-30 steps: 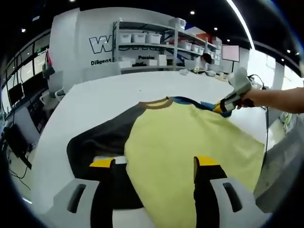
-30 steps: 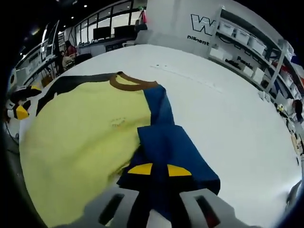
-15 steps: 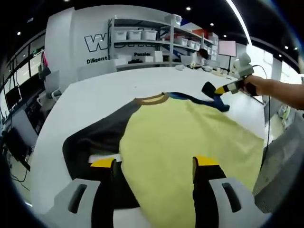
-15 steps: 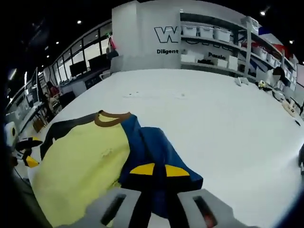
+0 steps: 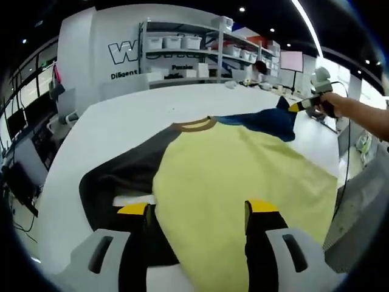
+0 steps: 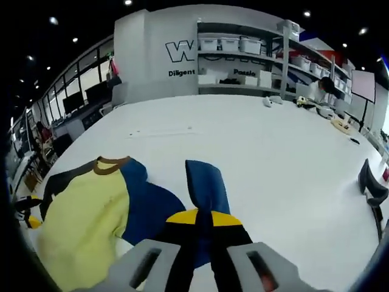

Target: Fold the garment on the visible template until the final outline fits inside the template.

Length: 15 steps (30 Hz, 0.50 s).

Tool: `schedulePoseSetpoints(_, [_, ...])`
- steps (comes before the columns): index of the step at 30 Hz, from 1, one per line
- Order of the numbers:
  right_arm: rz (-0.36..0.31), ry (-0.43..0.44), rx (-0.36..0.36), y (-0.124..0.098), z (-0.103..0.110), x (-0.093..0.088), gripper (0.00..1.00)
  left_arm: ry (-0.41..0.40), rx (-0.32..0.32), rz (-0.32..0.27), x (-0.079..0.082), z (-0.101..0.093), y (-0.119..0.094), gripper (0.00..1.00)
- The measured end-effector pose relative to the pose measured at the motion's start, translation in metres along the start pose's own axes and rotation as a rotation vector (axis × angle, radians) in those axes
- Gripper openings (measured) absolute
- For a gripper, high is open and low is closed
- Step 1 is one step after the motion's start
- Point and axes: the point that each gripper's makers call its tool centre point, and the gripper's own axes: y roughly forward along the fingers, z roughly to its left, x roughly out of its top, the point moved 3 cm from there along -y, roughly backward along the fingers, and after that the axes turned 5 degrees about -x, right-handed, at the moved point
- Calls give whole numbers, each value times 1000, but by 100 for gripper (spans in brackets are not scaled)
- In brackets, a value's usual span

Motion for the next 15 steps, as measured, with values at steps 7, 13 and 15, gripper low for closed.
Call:
schedulePoseSetpoints(7, [37,67,-46,-5,-22,-15,0,-4,5,5,-1,2,0,56])
schedulePoseSetpoints(13, [67,91,-59,-11,-27,-27,0,-8,11,8,-2,3,0,56])
schedulePoseSetpoints(15, [80,96,-62,-12,-29,-31,0,-8,11,9,-2,3,0,56])
